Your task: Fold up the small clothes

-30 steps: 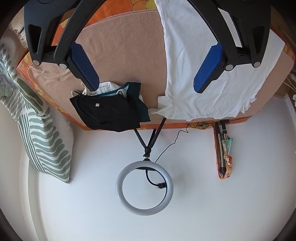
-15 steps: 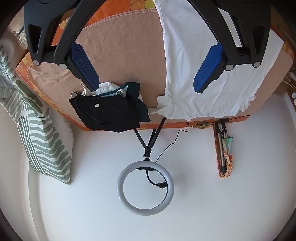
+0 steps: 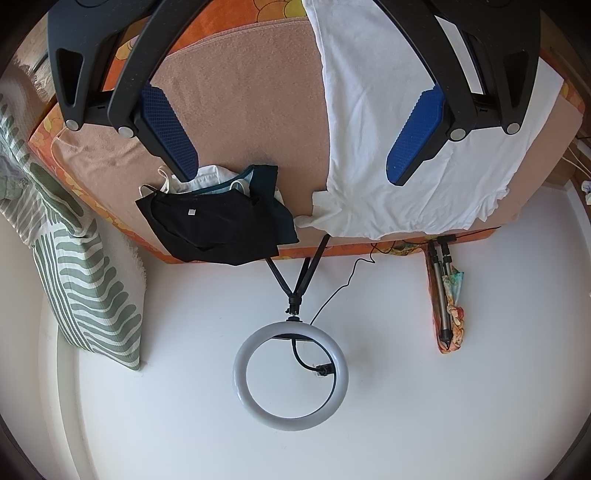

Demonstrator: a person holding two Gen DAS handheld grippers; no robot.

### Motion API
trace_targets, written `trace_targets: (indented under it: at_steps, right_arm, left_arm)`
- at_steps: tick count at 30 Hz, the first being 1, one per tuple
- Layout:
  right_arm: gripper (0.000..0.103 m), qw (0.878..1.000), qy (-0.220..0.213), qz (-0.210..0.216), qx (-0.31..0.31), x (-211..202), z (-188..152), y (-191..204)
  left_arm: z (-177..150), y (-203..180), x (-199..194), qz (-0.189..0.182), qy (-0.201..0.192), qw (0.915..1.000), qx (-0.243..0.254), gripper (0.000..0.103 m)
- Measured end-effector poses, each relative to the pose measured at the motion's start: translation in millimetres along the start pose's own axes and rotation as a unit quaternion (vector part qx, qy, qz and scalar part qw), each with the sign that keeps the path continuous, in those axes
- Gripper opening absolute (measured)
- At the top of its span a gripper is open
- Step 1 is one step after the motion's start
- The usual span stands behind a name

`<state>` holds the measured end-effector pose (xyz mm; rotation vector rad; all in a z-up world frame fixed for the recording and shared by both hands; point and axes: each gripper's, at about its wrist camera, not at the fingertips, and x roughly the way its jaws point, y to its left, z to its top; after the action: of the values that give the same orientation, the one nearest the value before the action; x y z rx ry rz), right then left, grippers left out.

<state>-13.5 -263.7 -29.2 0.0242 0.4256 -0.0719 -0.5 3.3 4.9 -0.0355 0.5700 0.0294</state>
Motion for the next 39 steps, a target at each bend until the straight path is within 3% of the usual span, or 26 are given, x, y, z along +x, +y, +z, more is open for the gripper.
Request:
trace_targets:
  at_steps: [39]
  right_arm:
    - [0.103,1.000,-0.006,-0.001,0.001,-3.7,0.2,-2.6]
  left_arm:
    - [2.7,-0.4,-5.2,0.005,-0.011,0.9999,0.002,0.103]
